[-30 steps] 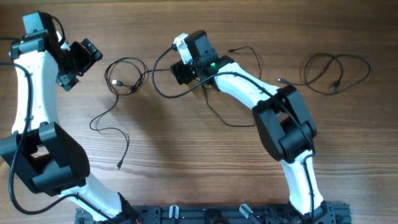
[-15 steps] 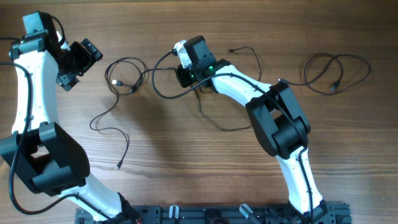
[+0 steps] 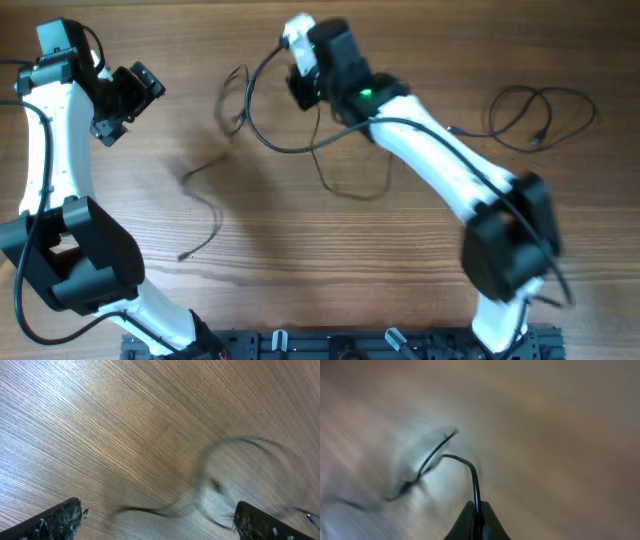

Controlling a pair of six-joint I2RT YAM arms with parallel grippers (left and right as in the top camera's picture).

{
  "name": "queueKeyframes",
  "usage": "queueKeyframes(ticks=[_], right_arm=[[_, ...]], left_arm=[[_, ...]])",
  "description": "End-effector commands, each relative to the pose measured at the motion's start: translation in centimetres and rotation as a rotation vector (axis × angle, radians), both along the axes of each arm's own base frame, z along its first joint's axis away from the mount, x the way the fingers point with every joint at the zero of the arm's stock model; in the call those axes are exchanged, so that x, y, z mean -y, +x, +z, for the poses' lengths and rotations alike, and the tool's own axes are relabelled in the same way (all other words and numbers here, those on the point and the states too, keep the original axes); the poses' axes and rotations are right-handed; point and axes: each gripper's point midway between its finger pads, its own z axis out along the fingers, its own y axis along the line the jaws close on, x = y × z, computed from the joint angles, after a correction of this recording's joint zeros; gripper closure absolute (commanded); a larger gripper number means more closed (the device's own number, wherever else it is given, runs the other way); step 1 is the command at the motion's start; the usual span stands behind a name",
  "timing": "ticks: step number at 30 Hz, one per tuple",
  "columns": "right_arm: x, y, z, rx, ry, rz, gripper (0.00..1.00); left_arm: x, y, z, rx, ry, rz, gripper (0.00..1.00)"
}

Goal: Untangle cables

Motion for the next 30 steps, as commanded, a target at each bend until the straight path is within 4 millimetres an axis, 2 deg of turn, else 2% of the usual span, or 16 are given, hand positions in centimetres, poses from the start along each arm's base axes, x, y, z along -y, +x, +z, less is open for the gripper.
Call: queueKeyframes(ticks=[1,3,5,7,10,12,18,22,30], right_arm=[[-0.1,-1.2,3.7,0.138,-0.083,0.148,0.96],[-2.3,-4.1,3.4,0.121,-0.053,0.379,0.96],[-4.0,-6.5,3.8,0.085,0.041,0.523,0.96],[-4.0,-5.8,3.5,0.04,0.077,0.455,0.96],[-2.0,-2.8,1.9,-0.007,0.037,0.202,0.96],[-0.4,-1.5,1.1,-0.017,0.0,0.069,0.96],[3.9,0.7,0.5,0.0,-0.087,-0.195,0.96],[6.6,1.3,0.0,-0.027,-0.101,-0.358,0.96],[10.7,0.9,-2.2,-0.169,-0.069,-0.56,0.96]], left_arm=[[-0.2,-0.2,-0.5,-0.015,0.01,-0.001,0.0],[-0.2,-0.2,-0.5,-0.015,0.01,-0.001,0.0],[-0.2,-0.2,-0.5,-0.015,0.01,-0.002,0.0],[-0.2,-0.2,-0.5,-0.015,0.01,-0.001,0.0],[-0.2,-0.2,-0.5,-0.015,0.01,-0.001,0.0],[-0.2,-0.2,-0.5,-0.015,0.01,-0.001,0.0],[-0.2,-0.2,-0.5,-0.015,0.01,-0.001,0.0],[-0.2,-0.2,-0.5,-0.015,0.01,-0.002,0.0],[-0.2,-0.2,-0.5,-0.015,0.01,-0.001,0.0]])
